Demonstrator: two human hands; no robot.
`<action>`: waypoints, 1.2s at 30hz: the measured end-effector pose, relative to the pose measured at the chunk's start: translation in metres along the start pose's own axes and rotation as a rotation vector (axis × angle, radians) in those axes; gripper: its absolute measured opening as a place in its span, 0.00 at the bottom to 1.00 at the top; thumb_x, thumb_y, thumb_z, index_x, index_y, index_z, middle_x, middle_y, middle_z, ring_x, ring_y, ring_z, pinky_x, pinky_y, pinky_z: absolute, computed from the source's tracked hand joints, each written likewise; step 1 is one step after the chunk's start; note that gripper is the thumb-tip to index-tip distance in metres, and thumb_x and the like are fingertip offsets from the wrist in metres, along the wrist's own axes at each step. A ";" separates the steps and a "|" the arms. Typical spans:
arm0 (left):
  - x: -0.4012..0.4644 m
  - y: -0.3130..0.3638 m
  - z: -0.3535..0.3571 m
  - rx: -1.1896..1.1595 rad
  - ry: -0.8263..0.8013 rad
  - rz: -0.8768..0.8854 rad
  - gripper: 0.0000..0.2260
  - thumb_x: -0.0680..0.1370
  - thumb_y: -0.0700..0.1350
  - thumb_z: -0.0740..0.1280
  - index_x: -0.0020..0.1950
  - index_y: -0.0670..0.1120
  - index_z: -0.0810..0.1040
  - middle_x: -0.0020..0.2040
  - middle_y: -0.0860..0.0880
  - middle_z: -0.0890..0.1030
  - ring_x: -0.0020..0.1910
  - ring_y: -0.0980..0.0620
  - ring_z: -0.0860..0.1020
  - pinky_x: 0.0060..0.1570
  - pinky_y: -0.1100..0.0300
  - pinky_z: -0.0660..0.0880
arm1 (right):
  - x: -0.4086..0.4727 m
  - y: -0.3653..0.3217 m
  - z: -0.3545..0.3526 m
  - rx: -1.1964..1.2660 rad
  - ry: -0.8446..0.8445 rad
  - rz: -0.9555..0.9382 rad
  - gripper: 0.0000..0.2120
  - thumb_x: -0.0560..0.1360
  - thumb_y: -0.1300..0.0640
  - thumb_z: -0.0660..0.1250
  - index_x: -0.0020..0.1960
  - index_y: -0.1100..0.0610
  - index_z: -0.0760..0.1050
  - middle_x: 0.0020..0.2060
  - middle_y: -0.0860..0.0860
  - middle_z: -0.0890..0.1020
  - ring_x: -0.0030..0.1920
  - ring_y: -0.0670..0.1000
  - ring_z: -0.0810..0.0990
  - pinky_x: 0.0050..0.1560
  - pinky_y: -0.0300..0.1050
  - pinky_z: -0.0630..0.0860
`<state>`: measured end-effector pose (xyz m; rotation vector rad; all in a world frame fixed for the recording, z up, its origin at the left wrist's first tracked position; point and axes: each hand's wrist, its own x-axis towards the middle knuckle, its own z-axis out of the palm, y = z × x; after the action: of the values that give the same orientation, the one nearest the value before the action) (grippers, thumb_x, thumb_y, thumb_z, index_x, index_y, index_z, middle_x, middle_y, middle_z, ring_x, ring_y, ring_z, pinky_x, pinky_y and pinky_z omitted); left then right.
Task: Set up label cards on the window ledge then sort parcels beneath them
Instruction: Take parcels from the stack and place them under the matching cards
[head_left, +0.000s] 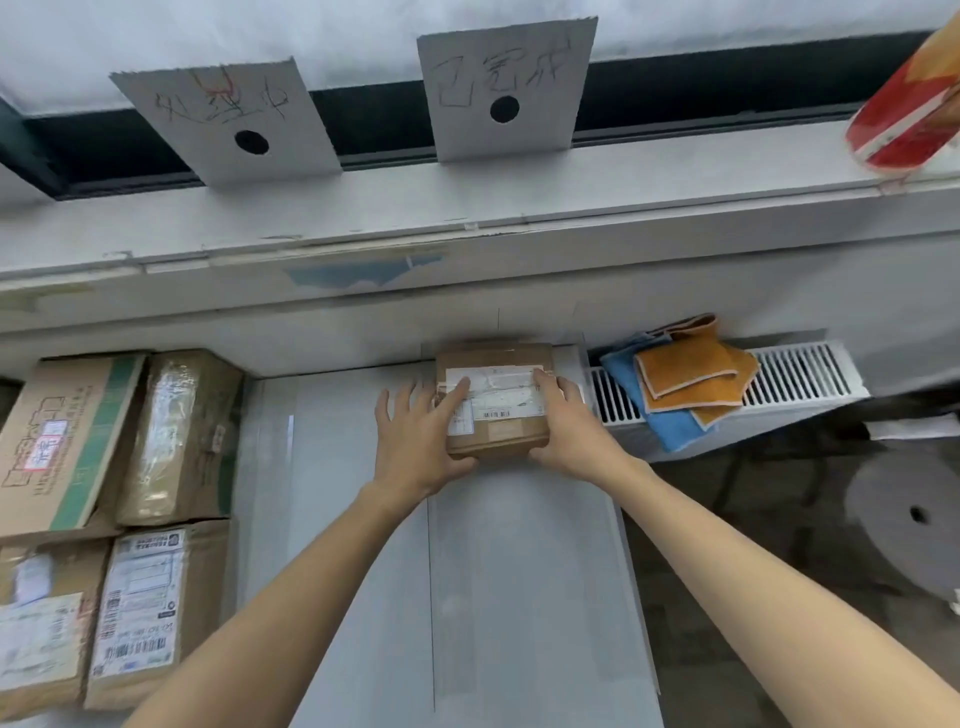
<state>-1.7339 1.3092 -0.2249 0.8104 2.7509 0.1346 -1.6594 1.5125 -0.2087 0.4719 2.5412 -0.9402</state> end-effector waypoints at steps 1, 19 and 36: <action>0.004 -0.002 0.002 0.010 0.011 -0.004 0.45 0.68 0.66 0.71 0.80 0.58 0.55 0.73 0.44 0.68 0.74 0.40 0.60 0.74 0.39 0.49 | 0.006 0.001 0.002 0.001 -0.001 0.001 0.50 0.71 0.59 0.75 0.81 0.52 0.45 0.77 0.55 0.54 0.74 0.58 0.65 0.70 0.51 0.69; 0.007 -0.007 0.010 -0.102 -0.040 -0.008 0.46 0.69 0.57 0.76 0.80 0.55 0.54 0.80 0.40 0.48 0.76 0.38 0.54 0.71 0.45 0.61 | 0.023 -0.005 0.016 -0.200 0.030 0.055 0.52 0.72 0.53 0.76 0.81 0.52 0.43 0.80 0.57 0.47 0.77 0.62 0.59 0.71 0.57 0.68; -0.133 -0.101 -0.103 0.169 -0.027 0.223 0.43 0.75 0.60 0.69 0.81 0.59 0.45 0.81 0.42 0.48 0.80 0.41 0.44 0.76 0.41 0.47 | -0.140 -0.108 0.024 -0.291 0.102 0.125 0.48 0.73 0.52 0.76 0.81 0.48 0.46 0.81 0.51 0.43 0.80 0.58 0.54 0.73 0.56 0.68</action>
<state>-1.7082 1.1510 -0.1123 1.1540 2.6655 -0.0667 -1.5794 1.3946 -0.1022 0.5939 2.6456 -0.5022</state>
